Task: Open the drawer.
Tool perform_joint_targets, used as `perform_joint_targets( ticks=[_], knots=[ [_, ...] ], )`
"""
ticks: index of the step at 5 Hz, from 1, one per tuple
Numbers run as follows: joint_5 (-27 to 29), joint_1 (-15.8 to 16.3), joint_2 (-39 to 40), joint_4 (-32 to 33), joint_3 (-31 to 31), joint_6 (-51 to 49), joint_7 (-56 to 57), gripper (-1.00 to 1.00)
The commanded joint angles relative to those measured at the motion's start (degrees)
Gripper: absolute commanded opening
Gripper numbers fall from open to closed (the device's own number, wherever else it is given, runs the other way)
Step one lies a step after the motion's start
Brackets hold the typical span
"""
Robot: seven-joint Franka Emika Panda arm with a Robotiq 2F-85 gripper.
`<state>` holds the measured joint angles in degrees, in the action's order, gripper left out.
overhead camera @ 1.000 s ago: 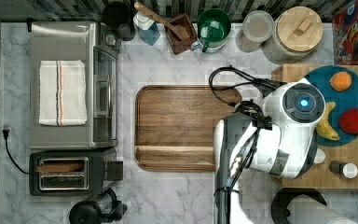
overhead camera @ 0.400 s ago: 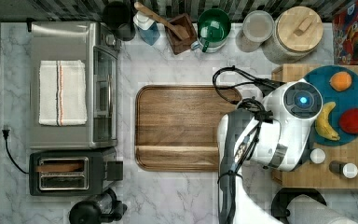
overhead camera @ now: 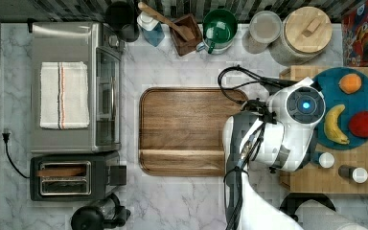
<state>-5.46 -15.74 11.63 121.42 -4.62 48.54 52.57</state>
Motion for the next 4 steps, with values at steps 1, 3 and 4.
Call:
perform_joint_targets(
  ticks=[1,3,4],
  knots=[
    [1.53,-2.20,2.80,4.95,0.33,7.10,3.71,1.00],
    [0.76,-1.57,3.27,8.26,0.23,11.16,-0.32,1.00],
    [0.93,-1.86,4.29,9.12,0.41,14.14,-0.31,1.00]
  ],
)
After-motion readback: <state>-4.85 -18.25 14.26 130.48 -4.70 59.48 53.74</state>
